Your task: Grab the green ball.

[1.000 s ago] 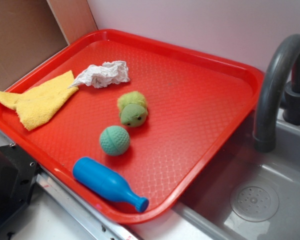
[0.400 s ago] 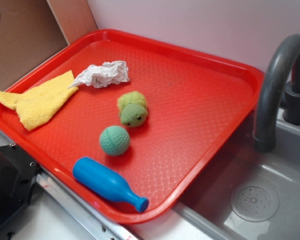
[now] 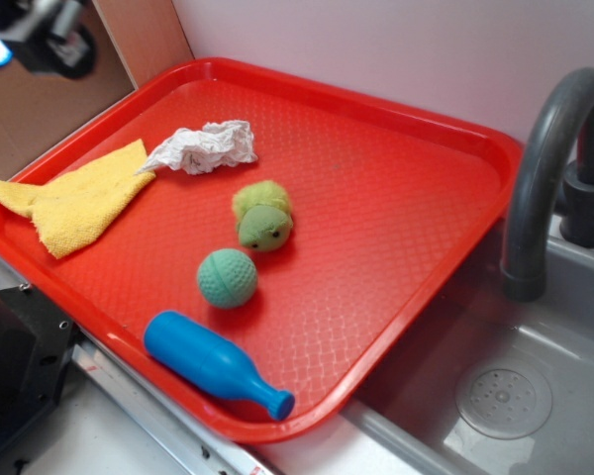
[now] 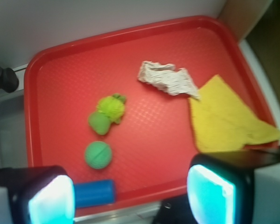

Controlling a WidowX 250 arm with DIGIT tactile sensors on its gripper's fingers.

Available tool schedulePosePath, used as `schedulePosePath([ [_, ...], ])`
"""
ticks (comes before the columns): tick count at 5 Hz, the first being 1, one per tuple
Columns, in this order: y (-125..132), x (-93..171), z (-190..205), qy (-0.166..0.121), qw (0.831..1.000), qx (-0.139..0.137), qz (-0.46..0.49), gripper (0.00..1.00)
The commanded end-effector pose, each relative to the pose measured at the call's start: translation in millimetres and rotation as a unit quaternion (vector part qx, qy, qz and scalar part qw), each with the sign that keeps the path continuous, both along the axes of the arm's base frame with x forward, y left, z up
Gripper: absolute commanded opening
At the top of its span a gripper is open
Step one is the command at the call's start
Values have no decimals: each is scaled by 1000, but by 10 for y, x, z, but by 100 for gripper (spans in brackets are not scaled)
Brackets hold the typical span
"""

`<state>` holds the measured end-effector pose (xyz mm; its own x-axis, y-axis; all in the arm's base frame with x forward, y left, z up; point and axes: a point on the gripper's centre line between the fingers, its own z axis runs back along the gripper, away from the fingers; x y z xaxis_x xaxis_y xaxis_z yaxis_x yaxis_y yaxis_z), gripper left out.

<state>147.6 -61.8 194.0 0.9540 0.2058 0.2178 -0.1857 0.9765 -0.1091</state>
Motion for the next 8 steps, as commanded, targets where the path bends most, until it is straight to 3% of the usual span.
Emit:
schedulePosePath([
  [1,-360,273,-459,37,997,-30,-53,100],
  [2,-520,361,-746,61,992,-49,-100,100],
  [3,-611,378,-1013,92,988,-36,-115,100],
  [4,-602,359,-1202,116,986,-4,-116,100],
  [5,-616,295,-1343,134,983,-3,-125,100],
  [8,-562,230,-1763,194,972,78,-110,100],
])
